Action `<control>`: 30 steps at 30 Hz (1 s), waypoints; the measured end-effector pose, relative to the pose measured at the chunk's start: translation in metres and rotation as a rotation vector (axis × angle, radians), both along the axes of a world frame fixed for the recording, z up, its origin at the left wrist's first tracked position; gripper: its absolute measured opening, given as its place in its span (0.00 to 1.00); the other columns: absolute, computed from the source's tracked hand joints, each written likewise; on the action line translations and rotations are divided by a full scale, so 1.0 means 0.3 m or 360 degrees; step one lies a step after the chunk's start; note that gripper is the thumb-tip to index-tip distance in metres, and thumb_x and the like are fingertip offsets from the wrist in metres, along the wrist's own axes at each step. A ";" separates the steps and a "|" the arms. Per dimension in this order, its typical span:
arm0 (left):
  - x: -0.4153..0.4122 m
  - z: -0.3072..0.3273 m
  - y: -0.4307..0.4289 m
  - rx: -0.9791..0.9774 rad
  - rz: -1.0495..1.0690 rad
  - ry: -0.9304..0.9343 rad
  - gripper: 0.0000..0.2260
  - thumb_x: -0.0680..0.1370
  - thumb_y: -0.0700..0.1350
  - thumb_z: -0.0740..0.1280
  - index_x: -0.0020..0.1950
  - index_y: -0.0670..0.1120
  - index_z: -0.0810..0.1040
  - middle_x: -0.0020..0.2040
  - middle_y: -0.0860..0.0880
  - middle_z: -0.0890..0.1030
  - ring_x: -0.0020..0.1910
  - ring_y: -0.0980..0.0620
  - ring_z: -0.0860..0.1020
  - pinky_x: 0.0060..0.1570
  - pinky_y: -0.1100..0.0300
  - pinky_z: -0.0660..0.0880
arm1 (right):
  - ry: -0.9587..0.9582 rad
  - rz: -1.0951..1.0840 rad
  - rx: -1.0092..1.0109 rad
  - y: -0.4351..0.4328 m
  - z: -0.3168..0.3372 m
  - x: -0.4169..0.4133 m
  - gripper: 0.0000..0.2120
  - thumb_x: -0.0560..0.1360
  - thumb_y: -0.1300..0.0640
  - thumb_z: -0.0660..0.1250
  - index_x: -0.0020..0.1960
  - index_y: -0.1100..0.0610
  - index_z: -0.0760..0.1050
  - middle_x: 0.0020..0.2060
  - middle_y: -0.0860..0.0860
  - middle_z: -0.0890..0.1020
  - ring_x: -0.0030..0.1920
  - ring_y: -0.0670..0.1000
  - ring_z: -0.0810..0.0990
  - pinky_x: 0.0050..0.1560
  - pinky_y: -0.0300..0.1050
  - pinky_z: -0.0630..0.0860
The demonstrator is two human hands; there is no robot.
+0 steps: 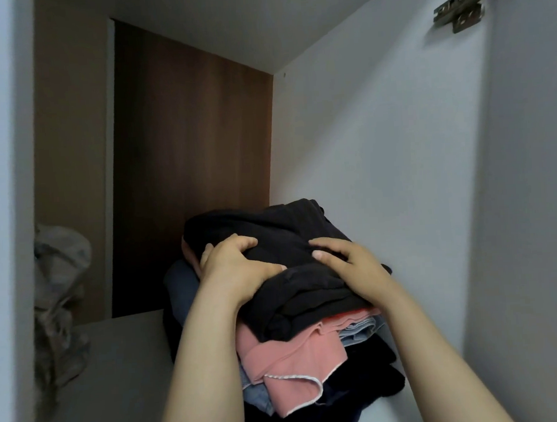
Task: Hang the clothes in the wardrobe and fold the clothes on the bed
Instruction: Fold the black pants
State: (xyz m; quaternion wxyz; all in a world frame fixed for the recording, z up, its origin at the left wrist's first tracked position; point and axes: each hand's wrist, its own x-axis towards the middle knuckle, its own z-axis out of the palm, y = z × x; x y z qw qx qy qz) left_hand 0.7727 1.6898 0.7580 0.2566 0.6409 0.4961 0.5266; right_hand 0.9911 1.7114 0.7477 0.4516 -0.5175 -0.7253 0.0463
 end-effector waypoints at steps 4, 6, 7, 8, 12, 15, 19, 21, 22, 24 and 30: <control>-0.001 0.002 -0.018 0.0001 -0.0006 0.0001 0.32 0.65 0.48 0.80 0.67 0.49 0.75 0.76 0.51 0.63 0.77 0.48 0.55 0.75 0.53 0.55 | -0.0017 0.0001 0.0022 0.004 -0.025 0.011 0.17 0.79 0.44 0.62 0.65 0.46 0.76 0.62 0.37 0.76 0.61 0.29 0.69 0.64 0.28 0.61; 0.005 0.007 -0.040 0.0049 0.0044 0.0041 0.31 0.66 0.48 0.79 0.67 0.48 0.75 0.74 0.50 0.65 0.76 0.48 0.56 0.75 0.53 0.54 | 0.0000 0.0016 0.0048 -0.006 -0.031 0.001 0.17 0.81 0.44 0.57 0.65 0.46 0.77 0.59 0.34 0.75 0.58 0.23 0.67 0.60 0.22 0.59; 0.013 0.010 -0.056 0.0096 0.0092 0.0064 0.30 0.66 0.48 0.79 0.66 0.48 0.76 0.72 0.49 0.67 0.75 0.48 0.58 0.75 0.52 0.55 | 0.0038 0.0012 0.0067 -0.012 -0.036 -0.002 0.17 0.82 0.46 0.54 0.64 0.46 0.77 0.59 0.33 0.74 0.57 0.24 0.67 0.61 0.23 0.59; 0.023 0.011 -0.072 0.0150 0.0150 0.0072 0.28 0.67 0.48 0.78 0.65 0.48 0.76 0.71 0.49 0.69 0.74 0.46 0.60 0.74 0.52 0.56 | 0.0099 -0.0005 0.0091 -0.018 -0.045 -0.004 0.18 0.83 0.47 0.52 0.64 0.47 0.77 0.59 0.34 0.75 0.59 0.26 0.68 0.62 0.25 0.59; 0.073 -0.018 -0.160 0.0420 0.0303 -0.0023 0.18 0.71 0.48 0.74 0.60 0.51 0.79 0.65 0.52 0.76 0.74 0.46 0.60 0.73 0.53 0.58 | 0.0332 -0.0143 0.0210 -0.056 -0.095 -0.007 0.16 0.83 0.52 0.55 0.63 0.52 0.79 0.60 0.36 0.77 0.64 0.38 0.72 0.65 0.31 0.63; 0.109 -0.074 -0.229 0.0580 0.0291 -0.0037 0.14 0.72 0.48 0.72 0.58 0.54 0.79 0.64 0.57 0.76 0.74 0.52 0.59 0.73 0.52 0.57 | 0.0398 -0.0255 0.0301 -0.126 -0.124 -0.002 0.11 0.80 0.54 0.63 0.58 0.52 0.82 0.52 0.37 0.82 0.57 0.40 0.79 0.57 0.29 0.70; 0.138 -0.143 -0.304 0.0694 0.0269 -0.0008 0.15 0.71 0.47 0.73 0.57 0.55 0.79 0.64 0.59 0.75 0.72 0.56 0.60 0.72 0.46 0.58 | 0.0424 -0.0467 0.0482 -0.281 -0.142 0.012 0.12 0.75 0.57 0.67 0.56 0.45 0.81 0.45 0.34 0.83 0.46 0.43 0.80 0.47 0.29 0.74; 0.148 -0.164 -0.336 0.0741 0.0221 -0.0025 0.16 0.70 0.46 0.74 0.57 0.54 0.80 0.64 0.59 0.75 0.72 0.56 0.61 0.71 0.44 0.59 | 0.0409 -0.0528 0.0497 -0.369 -0.152 0.006 0.11 0.75 0.55 0.68 0.56 0.44 0.81 0.48 0.35 0.82 0.51 0.36 0.78 0.50 0.34 0.75; 0.152 -0.173 -0.351 0.0761 0.0203 -0.0016 0.17 0.70 0.46 0.74 0.58 0.54 0.80 0.65 0.58 0.75 0.72 0.55 0.61 0.71 0.43 0.60 | 0.0386 -0.0562 0.0501 -0.413 -0.160 0.002 0.11 0.75 0.55 0.68 0.55 0.43 0.81 0.48 0.33 0.80 0.51 0.31 0.76 0.49 0.33 0.74; 0.157 -0.192 -0.382 0.0793 0.0162 0.0022 0.18 0.70 0.46 0.74 0.59 0.54 0.79 0.66 0.58 0.74 0.73 0.54 0.60 0.71 0.42 0.60 | 0.0279 -0.0643 0.0495 -0.500 -0.179 -0.005 0.11 0.74 0.54 0.69 0.55 0.42 0.80 0.46 0.30 0.77 0.51 0.26 0.73 0.48 0.23 0.68; 0.142 -0.249 -0.497 0.0834 -0.0142 0.0021 0.17 0.71 0.46 0.71 0.60 0.50 0.79 0.66 0.53 0.75 0.71 0.50 0.65 0.68 0.41 0.64 | 0.0090 -0.0996 0.0328 -0.754 -0.275 -0.060 0.15 0.74 0.55 0.70 0.60 0.48 0.80 0.55 0.40 0.81 0.57 0.41 0.78 0.59 0.38 0.71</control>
